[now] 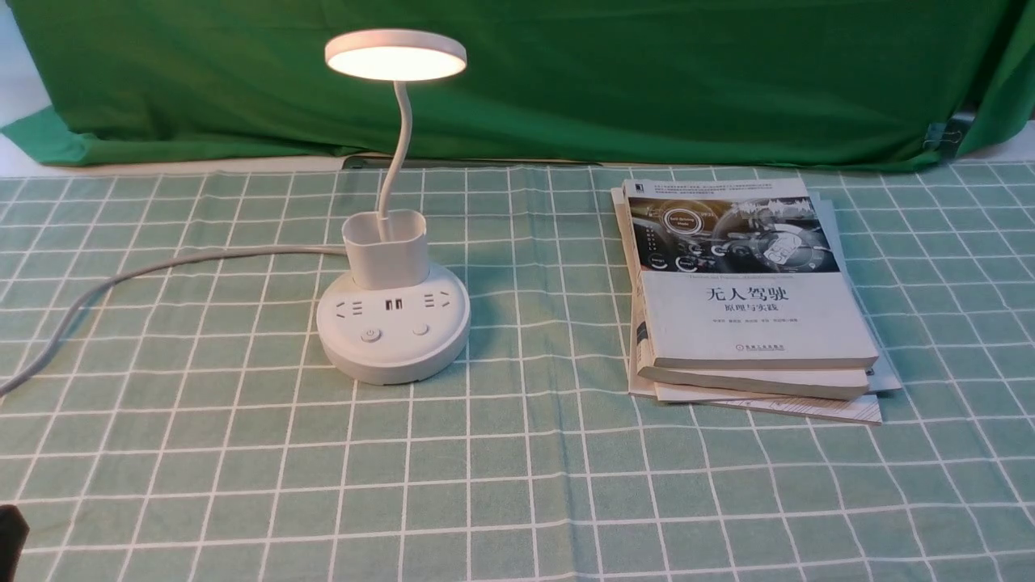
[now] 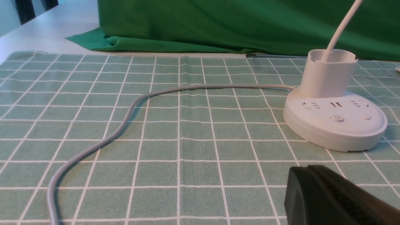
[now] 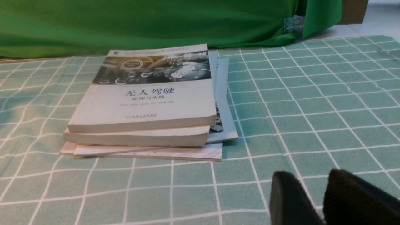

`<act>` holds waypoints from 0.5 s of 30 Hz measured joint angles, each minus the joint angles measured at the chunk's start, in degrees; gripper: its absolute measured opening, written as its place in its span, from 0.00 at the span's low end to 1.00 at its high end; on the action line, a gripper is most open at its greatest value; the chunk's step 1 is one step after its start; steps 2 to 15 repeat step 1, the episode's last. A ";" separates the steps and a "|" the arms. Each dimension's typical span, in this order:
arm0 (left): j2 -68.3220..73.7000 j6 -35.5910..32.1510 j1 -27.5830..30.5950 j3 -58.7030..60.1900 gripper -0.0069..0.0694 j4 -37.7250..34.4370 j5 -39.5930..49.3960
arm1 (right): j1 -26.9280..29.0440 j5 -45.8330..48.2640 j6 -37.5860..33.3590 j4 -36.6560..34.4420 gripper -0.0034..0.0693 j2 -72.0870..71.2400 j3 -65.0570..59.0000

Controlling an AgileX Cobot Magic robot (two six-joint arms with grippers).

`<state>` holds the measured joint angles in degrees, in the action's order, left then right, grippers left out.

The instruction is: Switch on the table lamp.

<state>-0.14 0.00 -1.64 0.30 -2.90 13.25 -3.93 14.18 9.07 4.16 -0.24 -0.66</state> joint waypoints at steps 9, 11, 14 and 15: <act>0.00 0.00 0.00 0.00 0.09 0.00 0.00 | 0.00 0.00 0.00 0.00 0.38 0.00 0.00; 0.00 0.00 0.00 0.00 0.09 0.00 0.00 | 0.00 0.00 0.00 0.00 0.38 0.00 0.00; 0.00 0.00 0.00 0.00 0.09 0.00 0.00 | 0.00 0.00 0.00 0.00 0.38 0.00 0.00; 0.00 0.00 0.00 0.00 0.09 0.00 0.00 | 0.00 0.00 0.00 0.00 0.38 0.00 0.00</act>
